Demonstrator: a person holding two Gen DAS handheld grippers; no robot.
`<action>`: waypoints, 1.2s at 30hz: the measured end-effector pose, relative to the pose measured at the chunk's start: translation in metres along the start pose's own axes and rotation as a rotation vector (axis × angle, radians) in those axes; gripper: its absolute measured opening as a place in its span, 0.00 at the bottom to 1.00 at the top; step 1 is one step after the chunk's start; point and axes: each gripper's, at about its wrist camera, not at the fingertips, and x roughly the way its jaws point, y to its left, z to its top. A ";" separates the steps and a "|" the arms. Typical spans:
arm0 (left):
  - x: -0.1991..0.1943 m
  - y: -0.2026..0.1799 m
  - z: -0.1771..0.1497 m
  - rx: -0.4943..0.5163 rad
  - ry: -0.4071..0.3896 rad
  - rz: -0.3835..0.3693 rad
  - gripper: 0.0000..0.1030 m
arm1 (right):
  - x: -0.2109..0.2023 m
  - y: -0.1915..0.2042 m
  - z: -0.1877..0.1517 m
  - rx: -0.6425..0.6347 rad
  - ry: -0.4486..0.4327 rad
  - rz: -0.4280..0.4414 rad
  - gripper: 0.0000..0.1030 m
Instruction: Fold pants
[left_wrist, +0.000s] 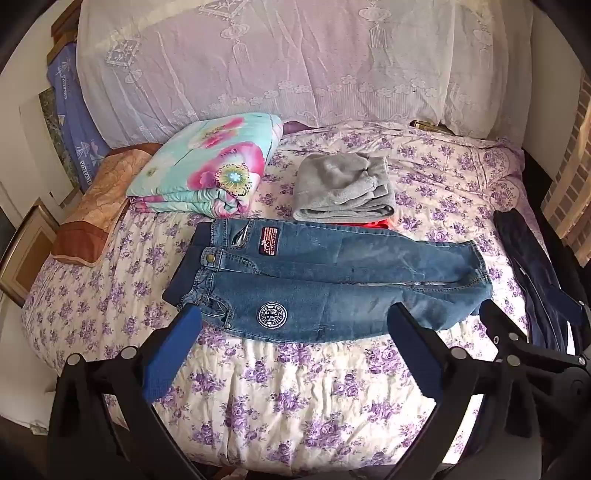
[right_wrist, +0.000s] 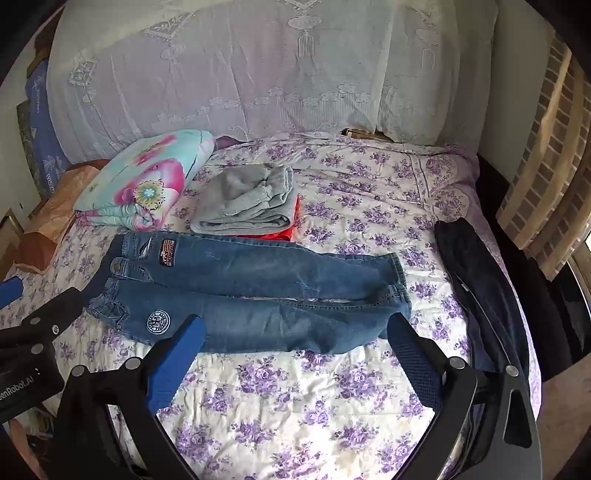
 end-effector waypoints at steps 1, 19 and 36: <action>0.000 0.000 0.000 0.000 -0.001 0.000 0.95 | 0.000 0.000 0.000 0.001 0.001 0.003 0.97; 0.006 0.004 0.003 0.001 0.020 0.009 0.95 | 0.001 -0.006 0.001 0.008 -0.005 0.007 0.97; 0.008 0.001 0.002 0.008 0.015 0.014 0.95 | 0.005 -0.006 0.003 0.012 -0.005 0.011 0.97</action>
